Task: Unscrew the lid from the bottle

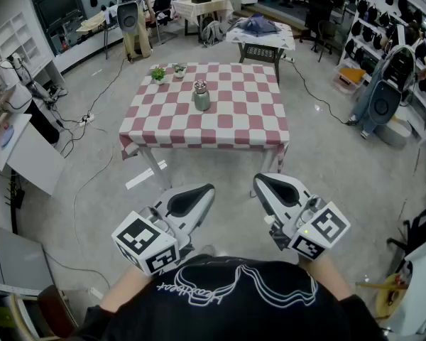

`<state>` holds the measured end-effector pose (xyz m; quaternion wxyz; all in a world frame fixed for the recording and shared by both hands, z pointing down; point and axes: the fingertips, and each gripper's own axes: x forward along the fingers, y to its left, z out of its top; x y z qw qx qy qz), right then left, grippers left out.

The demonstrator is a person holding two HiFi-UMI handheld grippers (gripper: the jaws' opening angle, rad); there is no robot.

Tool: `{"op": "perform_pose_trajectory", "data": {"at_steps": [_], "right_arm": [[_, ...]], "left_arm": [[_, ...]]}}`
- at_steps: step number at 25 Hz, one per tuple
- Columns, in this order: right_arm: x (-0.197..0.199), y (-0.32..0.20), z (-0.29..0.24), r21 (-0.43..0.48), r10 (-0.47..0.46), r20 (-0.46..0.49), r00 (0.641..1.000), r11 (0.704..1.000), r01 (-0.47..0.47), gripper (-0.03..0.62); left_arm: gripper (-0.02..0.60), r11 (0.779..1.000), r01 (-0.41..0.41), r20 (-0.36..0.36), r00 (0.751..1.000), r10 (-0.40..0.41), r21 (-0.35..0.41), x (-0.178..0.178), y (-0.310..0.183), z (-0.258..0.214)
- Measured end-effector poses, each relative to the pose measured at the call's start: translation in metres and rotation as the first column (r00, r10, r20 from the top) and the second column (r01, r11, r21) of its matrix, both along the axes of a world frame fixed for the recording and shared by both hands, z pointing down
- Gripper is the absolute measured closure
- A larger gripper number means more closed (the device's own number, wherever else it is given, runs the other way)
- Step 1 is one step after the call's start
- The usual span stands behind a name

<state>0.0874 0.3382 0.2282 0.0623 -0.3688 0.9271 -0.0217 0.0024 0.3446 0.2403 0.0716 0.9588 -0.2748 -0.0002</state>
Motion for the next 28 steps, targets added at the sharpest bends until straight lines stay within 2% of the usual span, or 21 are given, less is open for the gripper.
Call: {"op": "perform_pose_trajectory", "data": {"at_steps": [5,12,13,15,16,18,21,25,28], "right_arm": [[0.014,0.023,-0.007,0.003,0.002,0.006,1.000,1.000,-0.002,0.594],[0.019,0.034,-0.010,0.016,0.018,-0.007,1.000,1.000,-0.018,0.592],[0.021,0.033,-0.010,0.018,0.027,-0.004,1.000,0.999,-0.027,0.575],[0.025,0.030,-0.011,0.017,0.048,0.007,0.999,0.999,-0.049,0.499],[0.027,0.028,-0.011,0.013,0.055,0.010,0.998,0.998,-0.055,0.482],[0.028,0.025,-0.009,0.006,0.056,0.005,0.998,0.998,-0.056,0.426],[0.024,0.018,-0.005,0.001,0.050,-0.008,0.999,0.999,-0.050,0.362],[0.024,0.004,0.004,-0.016,0.044,0.002,0.999,0.999,-0.044,0.335],[0.026,-0.007,0.015,-0.051,0.044,0.006,0.999,0.998,-0.043,0.309]], "left_arm": [[0.575,1.000,0.022,-0.008,1.000,-0.022,0.021,0.003,0.023,-0.011],[0.574,0.999,0.028,0.024,0.999,-0.028,0.027,0.003,0.034,-0.007],[0.574,0.999,0.030,0.030,0.999,-0.031,0.032,0.002,0.034,-0.007],[0.572,0.998,0.040,0.036,0.999,-0.041,0.038,0.000,0.033,-0.006],[0.561,0.998,0.045,0.036,0.998,-0.046,0.037,-0.002,0.032,-0.005],[0.469,0.998,0.053,0.035,0.998,-0.054,0.030,-0.005,0.030,0.000],[0.417,0.997,0.069,0.038,0.997,-0.071,0.029,-0.010,0.023,0.008],[0.344,0.995,0.092,0.043,0.995,-0.093,0.025,-0.014,0.007,0.020],[0.307,0.994,0.106,0.050,0.993,-0.105,-0.020,-0.015,-0.006,0.035]]}}
